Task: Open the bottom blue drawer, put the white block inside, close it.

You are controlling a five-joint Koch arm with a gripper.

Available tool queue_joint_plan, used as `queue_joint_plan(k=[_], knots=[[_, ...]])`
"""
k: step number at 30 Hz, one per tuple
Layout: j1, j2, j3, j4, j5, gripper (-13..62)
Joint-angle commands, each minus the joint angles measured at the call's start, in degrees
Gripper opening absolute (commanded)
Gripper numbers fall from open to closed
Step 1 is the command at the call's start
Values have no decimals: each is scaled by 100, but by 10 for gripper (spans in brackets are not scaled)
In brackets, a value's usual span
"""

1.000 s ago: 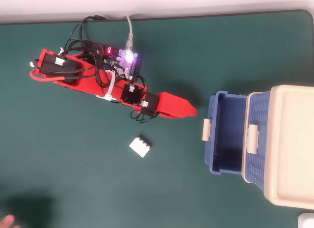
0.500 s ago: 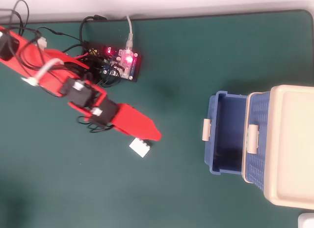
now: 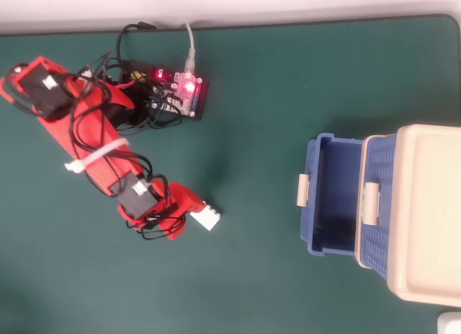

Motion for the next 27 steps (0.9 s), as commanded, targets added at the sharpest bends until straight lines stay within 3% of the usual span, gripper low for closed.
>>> queue_joint_plan(k=[1, 18, 20, 22, 23, 27], knots=[[-53, -26, -264, -44, 334, 338], [-650, -1828, -404, -879, 598, 311], [-615, -1828, -396, -896, 615, 213], [-589, -1802, -404, -861, 721, -38], [-554, -1767, -396, -835, 817, -92], [-545, -1679, -387, -826, 1187, -82]])
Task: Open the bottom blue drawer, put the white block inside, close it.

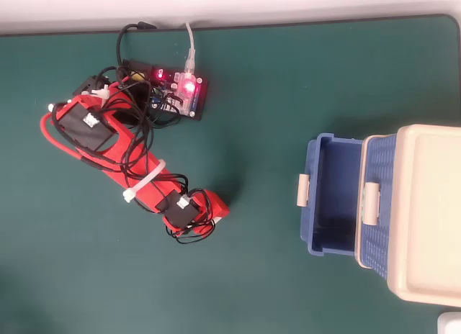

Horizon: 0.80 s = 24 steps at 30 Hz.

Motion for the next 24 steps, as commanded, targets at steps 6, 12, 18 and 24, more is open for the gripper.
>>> queue_joint_plan(k=[6, 12, 18, 24], knots=[[35, 562, 70, 229, 352, -83], [229, 2162, -510, 536, 3190, -82], [-1266, 1406, -3226, 510, 6636, -82], [-2030, -211, -5854, 527, 7321, -80]])
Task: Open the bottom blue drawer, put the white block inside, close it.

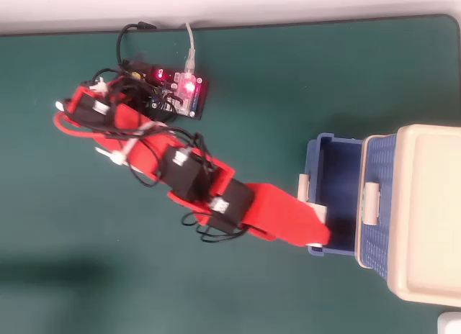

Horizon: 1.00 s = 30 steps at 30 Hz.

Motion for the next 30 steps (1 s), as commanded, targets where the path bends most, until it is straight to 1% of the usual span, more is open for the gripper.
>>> queue_joint_plan(k=[1, 4, 5, 6, 7, 8, 9, 10, 13, 16, 18, 21, 23, 24, 27, 30], knots=[[-229, -290, -448, 0, 149, -79], [-299, -888, -967, -9, 123, -75], [-299, -1037, -1072, 0, 123, -33], [-299, -1107, -1116, -18, 114, 48], [-325, -1151, -1134, -18, 105, 145], [-369, -1169, -1134, -18, 105, 257], [-404, -1169, -1134, -18, 105, 310], [-431, -1169, -1134, -18, 105, 331], [-422, -940, -1134, 79, 149, 337], [-404, -281, -1081, 589, 132, 337], [-378, 114, -967, 1564, -70, 336], [-360, 229, -853, 3199, -835, 336], [-369, 141, -844, 3885, -1178, 335], [-378, 0, -826, 3867, -1204, 336], [-387, -861, -888, 3621, -1248, 337], [-387, -1389, -949, 2988, -1257, 337]])
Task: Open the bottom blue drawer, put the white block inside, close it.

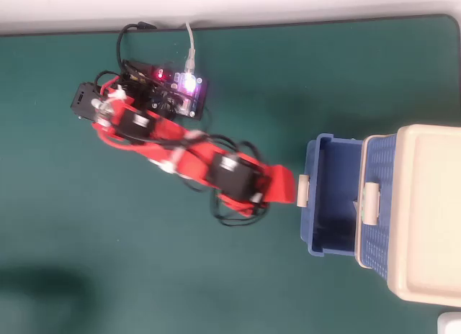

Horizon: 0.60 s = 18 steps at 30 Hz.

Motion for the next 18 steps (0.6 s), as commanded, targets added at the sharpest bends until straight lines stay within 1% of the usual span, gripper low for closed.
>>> queue_joint_plan(k=[1, 9, 16, 18], knots=[[-79, -18, -202, -519, 0, 337], [-281, -536, -220, -2382, 62, 341], [-729, -1327, -448, -4632, -18, 342], [-756, -1450, -580, -4816, -26, 345]])
